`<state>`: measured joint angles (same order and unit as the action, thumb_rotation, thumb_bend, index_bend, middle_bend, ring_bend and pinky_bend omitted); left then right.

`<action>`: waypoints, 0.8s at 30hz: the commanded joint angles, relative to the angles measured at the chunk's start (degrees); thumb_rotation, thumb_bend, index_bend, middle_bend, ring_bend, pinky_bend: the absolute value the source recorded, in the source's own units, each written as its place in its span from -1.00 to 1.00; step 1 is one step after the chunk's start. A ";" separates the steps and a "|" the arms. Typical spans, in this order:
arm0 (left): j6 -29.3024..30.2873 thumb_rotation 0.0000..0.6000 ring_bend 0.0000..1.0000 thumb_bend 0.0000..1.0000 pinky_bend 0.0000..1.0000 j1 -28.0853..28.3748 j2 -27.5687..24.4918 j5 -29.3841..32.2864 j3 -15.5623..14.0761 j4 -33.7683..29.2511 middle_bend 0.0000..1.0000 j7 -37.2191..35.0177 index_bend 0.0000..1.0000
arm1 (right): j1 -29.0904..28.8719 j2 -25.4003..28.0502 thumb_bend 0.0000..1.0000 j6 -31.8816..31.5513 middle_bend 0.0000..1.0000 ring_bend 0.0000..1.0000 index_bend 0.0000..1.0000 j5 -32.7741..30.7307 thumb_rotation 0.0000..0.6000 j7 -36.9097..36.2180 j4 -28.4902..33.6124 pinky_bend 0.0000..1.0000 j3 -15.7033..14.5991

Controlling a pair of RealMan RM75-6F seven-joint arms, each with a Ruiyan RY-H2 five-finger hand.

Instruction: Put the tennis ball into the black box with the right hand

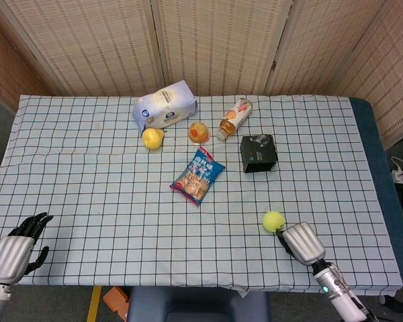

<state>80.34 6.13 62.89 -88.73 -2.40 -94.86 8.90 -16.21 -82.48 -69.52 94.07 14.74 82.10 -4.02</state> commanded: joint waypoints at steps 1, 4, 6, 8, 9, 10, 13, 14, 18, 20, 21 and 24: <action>-0.16 1.00 -0.78 -0.11 -0.25 0.07 -0.05 -0.12 -0.11 -0.08 -0.80 0.10 -0.71 | -0.21 -0.90 0.88 0.97 0.87 0.58 1.00 -0.40 1.00 0.88 0.11 1.00 -0.56; -0.16 1.00 -0.78 -0.11 -0.25 0.07 -0.08 -0.18 -0.14 -0.14 -0.80 0.11 -0.71 | -0.28 -1.35 0.88 1.52 0.87 0.58 1.00 -0.49 1.00 1.35 0.02 1.00 -0.80; 0.02 1.00 -0.78 -0.11 -0.25 0.02 -0.13 -0.31 -0.15 -0.16 -0.80 0.06 -0.71 | -0.38 -2.36 0.88 2.09 0.88 0.58 1.00 -0.54 1.00 1.89 -0.25 1.00 -1.05; 0.18 1.00 -0.78 -0.11 -0.25 -0.05 -0.20 -0.30 -0.11 -0.17 -0.80 -0.17 -0.71 | -0.84 -4.26 0.88 3.18 0.88 0.58 1.00 -0.33 1.00 2.24 -1.58 1.00 -1.28; 0.19 1.00 -0.78 -0.11 -0.25 -0.06 -0.23 -0.34 -0.14 -0.16 -0.80 -0.22 -0.71 | -0.96 -4.96 0.88 3.34 0.88 0.58 1.00 -0.35 1.00 2.31 -2.32 1.00 -1.19; 0.18 1.00 -0.78 -0.11 -0.25 -0.07 -0.24 -0.41 -0.19 -0.14 -0.80 -0.29 -0.71 | -1.05 -5.71 0.88 3.43 0.88 0.58 1.00 -0.44 1.00 2.35 -3.14 1.00 -1.04; 0.05 1.00 -0.78 -0.11 -0.25 0.00 -0.23 -0.48 -0.22 -0.09 -0.80 -0.28 -0.71 | -1.27 -7.18 0.88 3.48 0.88 0.58 1.00 -1.02 1.00 2.13 -4.62 1.00 -0.35; -0.02 1.00 -0.78 -0.11 -0.25 0.03 -0.23 -0.48 -0.23 -0.10 -0.80 -0.26 -0.71 | -1.32 -7.57 0.88 3.47 0.88 0.58 1.00 -1.28 1.00 2.11 -5.03 1.00 -0.10; -0.23 1.00 -0.78 -0.11 -0.25 0.12 -0.19 -0.52 -0.28 -0.10 -0.80 -0.28 -0.71 | -1.62 -9.21 0.88 3.35 0.88 0.58 1.00 -2.26 1.00 2.03 -7.18 1.00 1.01; -0.28 1.00 -0.78 -0.11 -0.25 0.13 -0.19 -0.56 -0.33 -0.09 -0.80 -0.28 -0.71 | -1.81 -9.80 0.88 3.42 0.88 0.58 1.00 -2.66 1.00 1.84 -8.04 1.00 1.42; -0.29 1.00 -0.78 -0.11 -0.25 0.15 -0.18 -0.57 -0.33 -0.10 -0.80 -0.28 -0.71 | -1.90 -10.08 0.88 3.45 0.88 0.58 1.00 -2.86 1.00 1.76 -8.44 1.00 1.61; -0.29 1.00 -0.78 -0.11 -0.25 0.13 -0.18 -0.55 -0.34 -0.13 -0.80 -0.24 -0.71 | -2.29 -11.03 0.88 3.51 0.88 0.58 1.00 -3.32 1.00 1.50 -9.92 1.00 2.23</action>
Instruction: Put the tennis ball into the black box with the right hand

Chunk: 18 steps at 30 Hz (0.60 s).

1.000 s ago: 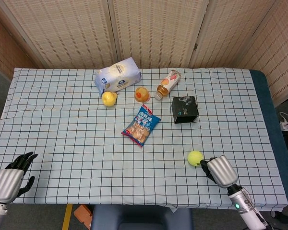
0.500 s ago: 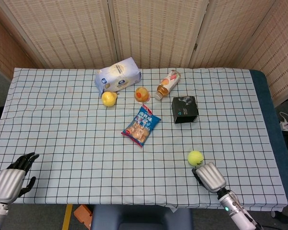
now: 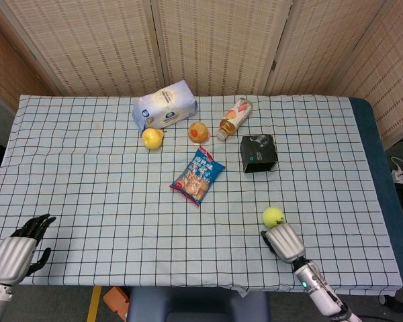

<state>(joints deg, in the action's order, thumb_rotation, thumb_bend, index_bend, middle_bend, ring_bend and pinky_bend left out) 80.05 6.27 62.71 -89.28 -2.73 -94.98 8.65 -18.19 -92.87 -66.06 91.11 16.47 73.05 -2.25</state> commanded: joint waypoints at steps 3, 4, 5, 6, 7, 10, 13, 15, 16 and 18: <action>0.00 1.00 -0.78 -0.11 -0.25 -0.01 -0.02 -0.01 -0.03 -0.04 -0.80 0.01 -0.71 | -0.84 -1.70 0.88 0.31 0.88 0.58 1.00 -0.76 1.00 -0.67 -2.75 1.00 1.01; -0.02 1.00 -0.78 -0.11 -0.25 0.01 -0.03 -0.02 -0.02 -0.05 -0.80 0.04 -0.71 | -1.12 -2.17 0.88 0.53 0.88 0.58 1.00 -0.99 1.00 -0.92 -3.67 1.00 1.28; -0.04 1.00 -0.78 -0.11 -0.25 0.01 -0.02 -0.02 -0.03 -0.05 -0.80 0.07 -0.71 | -1.36 -2.54 0.88 0.71 0.88 0.58 1.00 -1.17 1.00 -1.10 -4.37 1.00 1.52; -0.04 1.00 -0.78 -0.11 -0.25 0.01 -0.02 -0.04 -0.05 -0.05 -0.80 0.10 -0.71 | -1.61 -2.94 0.88 0.88 0.88 0.58 1.00 -1.34 1.00 -1.33 -5.11 1.00 1.77; -0.06 1.00 -0.78 -0.11 -0.25 0.01 -0.01 -0.05 -0.07 -0.04 -0.80 0.12 -0.71 | -1.97 -3.56 0.88 1.07 0.88 0.58 1.00 -1.51 1.00 -1.69 -6.23 1.00 2.11; -0.10 1.00 -0.78 -0.11 -0.25 0.01 -0.02 -0.14 -0.14 -0.04 -0.80 0.17 -0.71 | -3.00 -5.21 0.88 1.46 0.88 0.58 1.00 -1.71 1.00 -3.18 -9.34 1.00 2.87; -0.19 1.00 -0.78 -0.11 -0.25 0.06 0.00 -0.10 -0.13 0.01 -0.80 0.16 -0.71 | -3.94 -6.83 0.88 1.54 0.88 0.58 1.00 -1.72 1.00 -5.40 -12.17 1.00 3.47; -0.22 1.00 -0.78 -0.11 -0.25 0.07 -0.01 -0.07 -0.12 0.04 -0.80 0.11 -0.71 | -4.41 -7.73 0.88 1.31 0.88 0.58 1.00 -1.53 1.00 -6.74 -13.67 1.00 3.66; -0.27 1.00 -0.78 -0.11 -0.25 0.09 0.00 -0.01 -0.09 0.04 -0.80 0.06 -0.71 | -4.70 -8.33 0.88 1.11 0.88 0.58 1.00 -1.39 1.00 -7.55 -14.68 1.00 3.78; -0.33 1.00 -0.78 -0.11 -0.25 0.11 0.00 0.03 -0.10 0.08 -0.80 -0.02 -0.71 | -5.09 -9.24 0.88 0.86 0.88 0.58 1.00 -1.28 1.00 -8.53 -16.19 1.00 3.96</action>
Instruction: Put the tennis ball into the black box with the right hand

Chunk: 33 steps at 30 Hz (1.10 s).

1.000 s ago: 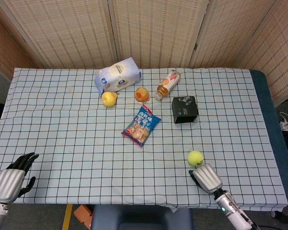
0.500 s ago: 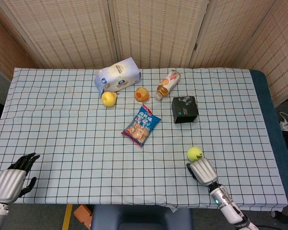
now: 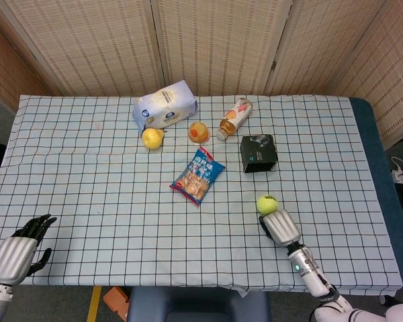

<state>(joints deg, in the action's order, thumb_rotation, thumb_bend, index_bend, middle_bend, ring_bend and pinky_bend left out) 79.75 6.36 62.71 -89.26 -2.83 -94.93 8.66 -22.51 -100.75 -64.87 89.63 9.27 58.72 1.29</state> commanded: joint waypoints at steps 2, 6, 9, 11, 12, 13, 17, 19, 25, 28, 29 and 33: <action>-0.08 1.00 -0.78 -0.11 -0.25 0.04 -0.01 0.01 -0.02 0.04 -0.80 -0.08 -0.71 | -1.26 -2.39 0.88 -0.36 0.88 0.58 1.00 0.15 1.00 -2.28 -3.54 1.00 0.66; -0.18 1.00 -0.78 -0.11 -0.25 0.09 -0.03 -0.01 -0.03 0.06 -0.80 -0.23 -0.71 | -2.18 -3.99 0.88 -0.31 0.88 0.58 1.00 -0.07 1.00 -3.96 -6.17 1.00 1.16; -0.29 1.00 -0.78 -0.11 -0.25 0.14 0.01 0.07 -0.02 0.10 -0.80 -0.30 -0.71 | -2.83 -4.89 0.88 -0.48 0.88 0.58 1.00 -0.33 1.00 -4.79 -7.49 1.00 1.70; -0.51 1.00 -0.78 -0.11 -0.25 0.22 0.03 0.05 -0.10 0.14 -0.80 -0.25 -0.71 | -3.33 -5.40 0.88 -0.66 0.88 0.58 1.00 -0.47 1.00 -4.92 -8.24 1.00 2.10; -0.56 1.00 -0.78 -0.11 -0.25 0.23 0.03 0.01 -0.14 0.13 -0.80 -0.25 -0.71 | -3.54 -5.58 0.88 -0.73 0.88 0.58 1.00 -0.54 1.00 -4.94 -8.51 1.00 2.26; -0.60 1.00 -0.78 -0.11 -0.25 0.26 0.02 -0.06 -0.18 0.12 -0.80 -0.29 -0.71 | -3.82 -5.80 0.88 -0.77 0.88 0.58 1.00 -0.63 1.00 -4.94 -8.89 1.00 2.46; -0.43 1.00 -0.78 -0.11 -0.25 0.23 -0.01 -0.23 -0.20 0.13 -0.80 -0.33 -0.71 | -4.57 -6.36 0.88 -0.61 0.88 0.58 1.00 -1.13 1.00 -4.86 -10.14 1.00 2.98; -0.37 1.00 -0.78 -0.11 -0.25 0.20 -0.01 -0.24 -0.22 0.10 -0.80 -0.42 -0.71 | -4.90 -6.66 0.88 -0.49 0.88 0.58 1.00 -1.47 1.00 -4.99 -10.92 1.00 3.26; -0.67 1.00 -0.78 -0.11 -0.25 0.31 0.07 -0.25 -0.31 0.11 -0.80 -0.23 -0.71 | -6.12 -8.21 0.88 0.12 0.88 0.58 1.00 -2.09 1.00 -6.30 -14.39 1.00 3.81; -0.74 1.00 -0.78 -0.11 -0.25 0.34 0.10 -0.28 -0.35 0.14 -0.80 -0.16 -0.71 | -6.89 -9.71 0.88 0.39 0.88 0.58 1.00 -2.46 1.00 -7.64 -17.02 1.00 4.19; -0.79 1.00 -0.78 -0.11 -0.25 0.36 0.11 -0.27 -0.36 0.15 -0.80 -0.17 -0.71 | -7.10 -10.15 0.88 0.37 0.88 0.58 1.00 -2.55 1.00 -7.94 -17.83 1.00 4.31; -0.93 1.00 -0.78 -0.11 -0.25 0.40 0.11 -0.18 -0.38 0.18 -0.80 -0.29 -0.71 | -7.99 -12.05 0.88 0.39 0.88 0.58 1.00 -3.08 1.00 -9.31 -21.38 1.00 4.96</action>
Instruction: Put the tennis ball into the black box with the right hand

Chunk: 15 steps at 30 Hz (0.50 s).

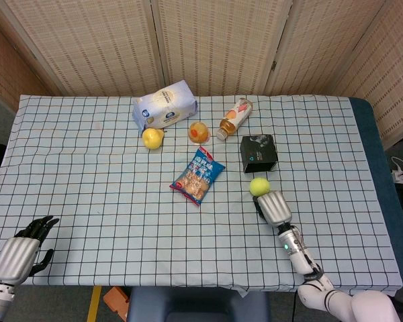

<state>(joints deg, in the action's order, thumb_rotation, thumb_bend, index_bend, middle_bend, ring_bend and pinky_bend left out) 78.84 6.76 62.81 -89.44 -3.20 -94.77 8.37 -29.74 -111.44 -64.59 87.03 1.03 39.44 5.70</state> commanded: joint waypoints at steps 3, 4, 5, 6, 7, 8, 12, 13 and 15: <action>-0.11 1.00 -0.78 -0.11 -0.25 0.06 0.01 -0.10 -0.07 0.02 -0.80 -0.03 -0.71 | -1.53 -2.73 0.88 0.17 0.88 0.58 1.00 -0.83 1.00 -2.07 -4.94 1.00 1.00; -0.12 1.00 -0.78 -0.11 -0.25 0.08 0.01 -0.11 -0.08 0.01 -0.80 -0.03 -0.71 | -1.86 -3.30 0.88 0.10 0.88 0.58 1.00 -0.93 1.00 -2.50 -6.15 1.00 1.19; -0.13 1.00 -0.78 -0.11 -0.25 0.08 0.02 -0.15 -0.10 0.04 -0.80 -0.02 -0.71 | -2.11 -3.74 0.88 0.07 0.88 0.58 1.00 -0.98 1.00 -2.85 -7.08 1.00 1.27; -0.14 1.00 -0.78 -0.11 -0.25 0.09 0.03 -0.14 -0.10 0.06 -0.80 -0.02 -0.71 | -2.36 -4.18 0.88 0.05 0.88 0.58 1.00 -1.02 1.00 -3.17 -8.02 1.00 1.36; -0.16 1.00 -0.78 -0.11 -0.25 0.09 0.03 -0.12 -0.11 0.05 -0.80 -0.05 -0.71 | -2.70 -4.75 0.88 0.01 0.88 0.58 1.00 -1.07 1.00 -3.62 -9.25 1.00 1.46; -0.19 1.00 -0.78 -0.11 -0.25 0.10 0.02 -0.09 -0.11 0.06 -0.80 -0.07 -0.71 | -2.95 -5.18 0.88 -0.08 0.88 0.58 1.00 -1.08 1.00 -3.97 -10.16 1.00 1.52; -0.24 1.00 -0.78 -0.11 -0.25 0.12 0.03 0.01 -0.09 0.09 -0.80 -0.17 -0.71 | -3.79 -6.98 0.88 -0.58 0.88 0.57 1.00 -1.06 1.00 -5.28 -13.92 1.00 1.59; -0.25 1.00 -0.78 -0.11 -0.25 0.13 0.01 0.01 -0.08 0.10 -0.80 -0.21 -0.71 | -3.95 -7.55 0.88 -0.77 0.88 0.56 1.00 -1.13 1.00 -5.56 -15.03 1.00 1.64; -0.23 1.00 -0.78 -0.11 -0.25 0.12 0.01 0.03 -0.08 0.11 -0.80 -0.26 -0.71 | -4.21 -8.34 0.88 -1.12 0.88 0.52 1.00 -1.20 1.00 -6.24 -16.44 1.00 1.72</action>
<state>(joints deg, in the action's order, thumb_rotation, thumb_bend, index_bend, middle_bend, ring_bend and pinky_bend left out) 78.60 6.88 62.82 -89.41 -3.29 -94.66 8.11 -33.51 -118.91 -65.30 85.91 -4.47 24.11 7.29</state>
